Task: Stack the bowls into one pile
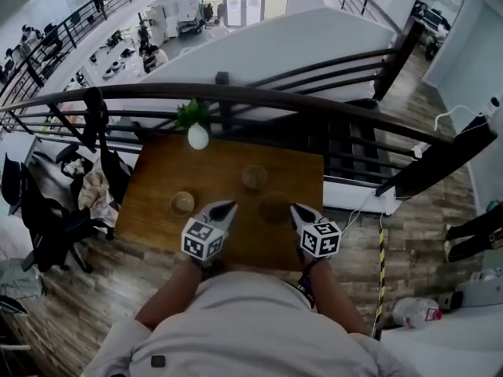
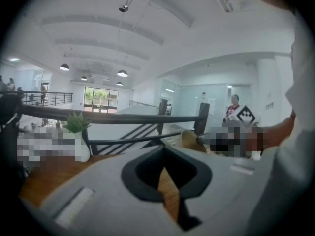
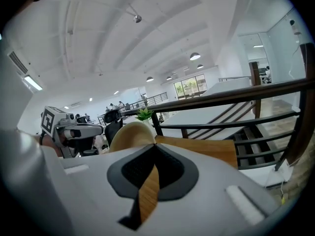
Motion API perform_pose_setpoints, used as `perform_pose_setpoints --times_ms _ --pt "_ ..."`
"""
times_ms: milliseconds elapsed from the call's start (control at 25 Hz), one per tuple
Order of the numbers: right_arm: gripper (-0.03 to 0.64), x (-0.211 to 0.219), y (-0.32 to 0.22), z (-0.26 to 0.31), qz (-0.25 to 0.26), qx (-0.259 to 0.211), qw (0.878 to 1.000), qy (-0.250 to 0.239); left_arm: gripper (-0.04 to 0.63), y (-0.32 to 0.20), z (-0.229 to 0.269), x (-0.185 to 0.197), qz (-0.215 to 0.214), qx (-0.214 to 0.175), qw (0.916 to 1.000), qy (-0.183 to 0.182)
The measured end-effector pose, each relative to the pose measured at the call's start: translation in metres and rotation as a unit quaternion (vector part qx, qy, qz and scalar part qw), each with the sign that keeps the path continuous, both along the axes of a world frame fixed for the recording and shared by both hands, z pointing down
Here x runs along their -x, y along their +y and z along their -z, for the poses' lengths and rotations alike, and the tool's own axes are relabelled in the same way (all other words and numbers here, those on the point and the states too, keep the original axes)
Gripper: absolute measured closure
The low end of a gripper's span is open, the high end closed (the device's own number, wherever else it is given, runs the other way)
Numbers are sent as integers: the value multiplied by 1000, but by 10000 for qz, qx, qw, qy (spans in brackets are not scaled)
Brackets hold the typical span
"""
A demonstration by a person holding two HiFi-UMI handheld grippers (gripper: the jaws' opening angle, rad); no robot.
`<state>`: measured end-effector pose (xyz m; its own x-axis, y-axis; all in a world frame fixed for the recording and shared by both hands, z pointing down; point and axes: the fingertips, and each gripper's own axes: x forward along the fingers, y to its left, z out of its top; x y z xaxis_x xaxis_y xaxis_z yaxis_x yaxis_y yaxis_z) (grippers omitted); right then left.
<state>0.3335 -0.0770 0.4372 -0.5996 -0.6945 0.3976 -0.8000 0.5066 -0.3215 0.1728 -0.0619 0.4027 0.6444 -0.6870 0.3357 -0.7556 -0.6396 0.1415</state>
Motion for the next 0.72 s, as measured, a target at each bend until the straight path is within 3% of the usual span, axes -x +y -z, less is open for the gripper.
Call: perform_pose_setpoints --times_ms 440,720 --pt "603 68 -5 -13 459 144 9988 43 591 10 -12 69 536 73 9985 112" --pt "603 146 -6 -8 688 113 9975 90 591 15 -8 149 797 26 9966 192"
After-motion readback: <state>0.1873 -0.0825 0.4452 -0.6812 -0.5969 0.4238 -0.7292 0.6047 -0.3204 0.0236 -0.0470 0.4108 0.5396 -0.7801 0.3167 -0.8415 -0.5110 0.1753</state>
